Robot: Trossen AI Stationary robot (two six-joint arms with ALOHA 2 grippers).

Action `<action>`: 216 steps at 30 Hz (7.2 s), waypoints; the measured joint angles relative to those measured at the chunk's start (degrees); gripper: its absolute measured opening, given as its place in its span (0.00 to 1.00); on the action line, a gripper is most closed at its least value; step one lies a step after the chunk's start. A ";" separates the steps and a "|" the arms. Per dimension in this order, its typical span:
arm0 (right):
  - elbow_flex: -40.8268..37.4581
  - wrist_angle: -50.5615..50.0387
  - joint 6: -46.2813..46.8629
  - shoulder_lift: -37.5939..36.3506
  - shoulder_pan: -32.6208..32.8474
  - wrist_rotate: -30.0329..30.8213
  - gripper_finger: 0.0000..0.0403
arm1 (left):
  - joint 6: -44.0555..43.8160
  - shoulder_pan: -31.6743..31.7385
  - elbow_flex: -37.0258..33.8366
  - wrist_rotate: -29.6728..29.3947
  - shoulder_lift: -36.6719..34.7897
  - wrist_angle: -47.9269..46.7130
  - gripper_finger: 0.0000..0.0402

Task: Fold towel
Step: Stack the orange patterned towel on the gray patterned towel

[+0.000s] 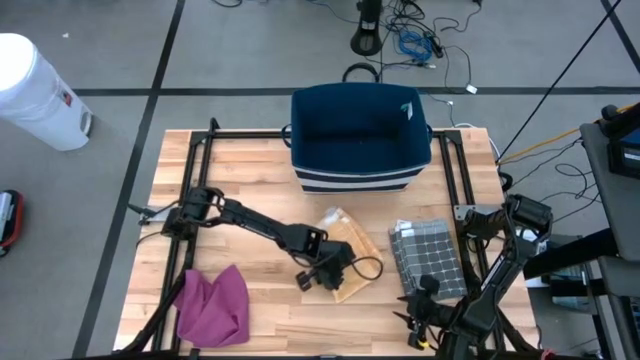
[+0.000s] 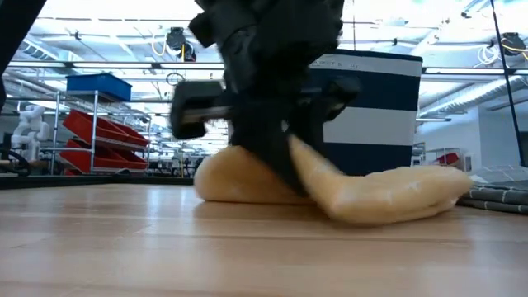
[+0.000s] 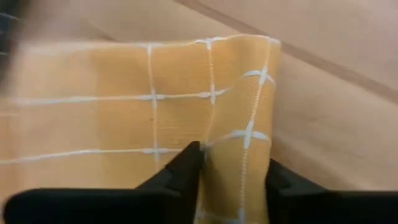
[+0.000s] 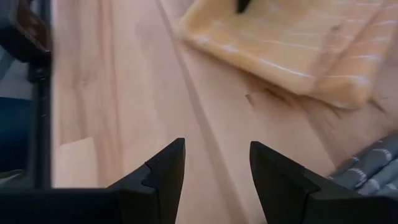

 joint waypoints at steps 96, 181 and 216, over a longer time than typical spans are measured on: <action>8.56 -45.42 -20.20 10.06 -28.16 -0.05 0.31 | -17.86 -5.76 -1.83 -14.32 -8.63 -3.78 0.53; 2.23 4.50 -15.79 1.70 -21.43 1.73 0.00 | -4.42 -0.62 -1.85 -15.30 0.17 16.96 0.53; 2.32 4.07 -12.07 -3.08 -21.63 10.42 0.00 | -16.56 -6.54 -1.85 -45.60 0.00 29.60 0.53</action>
